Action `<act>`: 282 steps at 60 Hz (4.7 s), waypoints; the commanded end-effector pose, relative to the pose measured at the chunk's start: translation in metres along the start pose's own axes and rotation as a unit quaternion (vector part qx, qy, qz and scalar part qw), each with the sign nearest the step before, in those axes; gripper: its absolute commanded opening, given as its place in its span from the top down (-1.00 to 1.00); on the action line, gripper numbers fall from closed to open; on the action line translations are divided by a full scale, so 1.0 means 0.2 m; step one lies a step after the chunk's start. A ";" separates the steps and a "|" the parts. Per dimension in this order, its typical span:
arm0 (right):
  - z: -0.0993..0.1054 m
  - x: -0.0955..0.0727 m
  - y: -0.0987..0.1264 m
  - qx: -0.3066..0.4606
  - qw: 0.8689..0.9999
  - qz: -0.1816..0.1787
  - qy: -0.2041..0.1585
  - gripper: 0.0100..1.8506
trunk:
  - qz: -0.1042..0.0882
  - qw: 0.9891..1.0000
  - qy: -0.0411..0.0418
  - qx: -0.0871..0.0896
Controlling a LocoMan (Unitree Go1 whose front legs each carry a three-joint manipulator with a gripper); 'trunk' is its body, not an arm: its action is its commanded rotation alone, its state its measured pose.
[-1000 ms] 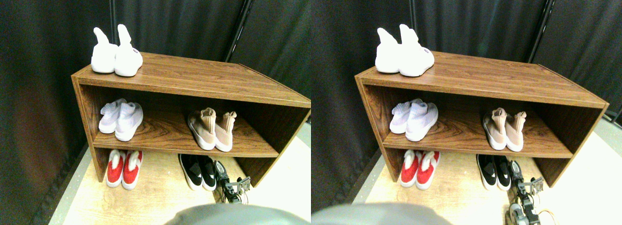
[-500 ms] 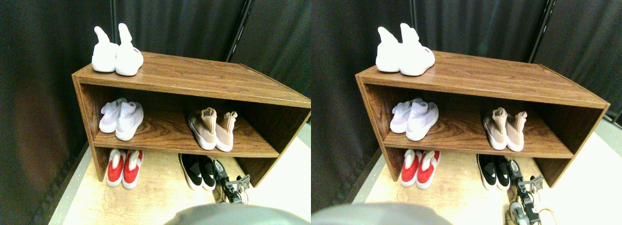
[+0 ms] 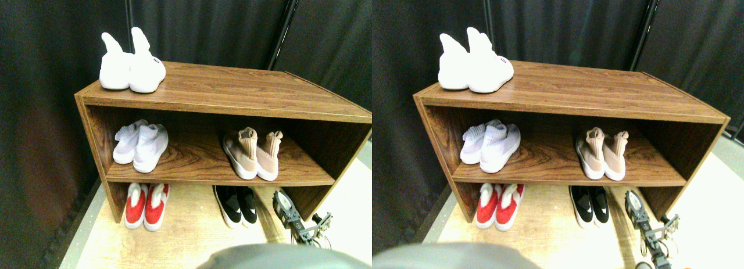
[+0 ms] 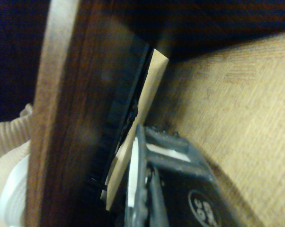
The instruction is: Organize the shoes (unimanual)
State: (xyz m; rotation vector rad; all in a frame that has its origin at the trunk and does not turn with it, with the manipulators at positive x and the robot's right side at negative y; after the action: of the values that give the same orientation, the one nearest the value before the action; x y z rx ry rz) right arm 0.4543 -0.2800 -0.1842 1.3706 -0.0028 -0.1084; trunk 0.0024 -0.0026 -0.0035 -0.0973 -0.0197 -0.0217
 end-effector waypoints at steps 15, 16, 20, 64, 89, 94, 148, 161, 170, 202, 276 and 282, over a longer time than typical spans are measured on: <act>0.03 -0.21 0.15 -0.015 0.998 0.057 0.013 0.94 | -0.009 0.999 -0.036 -0.005; 0.03 -0.23 0.16 -0.027 0.997 0.067 0.018 0.94 | -0.010 0.999 -0.039 -0.005; 0.04 -0.26 0.20 -0.049 0.995 0.080 0.027 0.94 | -0.011 0.999 -0.043 -0.004; -0.04 -0.48 0.58 -0.058 0.981 0.180 0.037 0.94 | -0.012 0.996 -0.094 0.002; -0.10 -0.49 0.59 -0.055 0.982 0.175 0.041 0.94 | -0.018 0.996 -0.083 0.005; -0.10 -0.49 0.58 -0.058 0.983 0.173 0.035 0.94 | -0.019 0.996 -0.082 0.005; -0.10 -0.45 0.58 -0.057 0.983 0.168 0.039 0.94 | -0.026 0.997 -0.072 0.009; -0.10 -0.44 0.59 -0.034 0.985 0.163 0.040 0.94 | -0.027 0.997 -0.072 0.008; -0.09 -0.44 0.58 -0.025 0.985 0.161 0.048 0.54 | -0.027 0.997 -0.072 0.009; -0.06 -0.35 0.61 -0.027 0.988 0.150 0.020 -0.92 | -0.027 0.997 -0.069 0.012; -0.13 0.09 0.47 -0.029 0.998 0.049 -0.014 -0.82 | -0.010 0.998 -0.054 0.002; -0.14 0.09 0.47 -0.027 0.999 0.046 -0.012 -0.85 | -0.011 0.999 -0.053 0.003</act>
State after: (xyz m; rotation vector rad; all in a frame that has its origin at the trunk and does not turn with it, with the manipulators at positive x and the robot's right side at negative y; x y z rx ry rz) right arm 0.4786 -0.2362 -0.1027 1.3245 -0.0422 -0.0402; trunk -0.0051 -0.0073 -0.0055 -0.0636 -0.1517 -0.0481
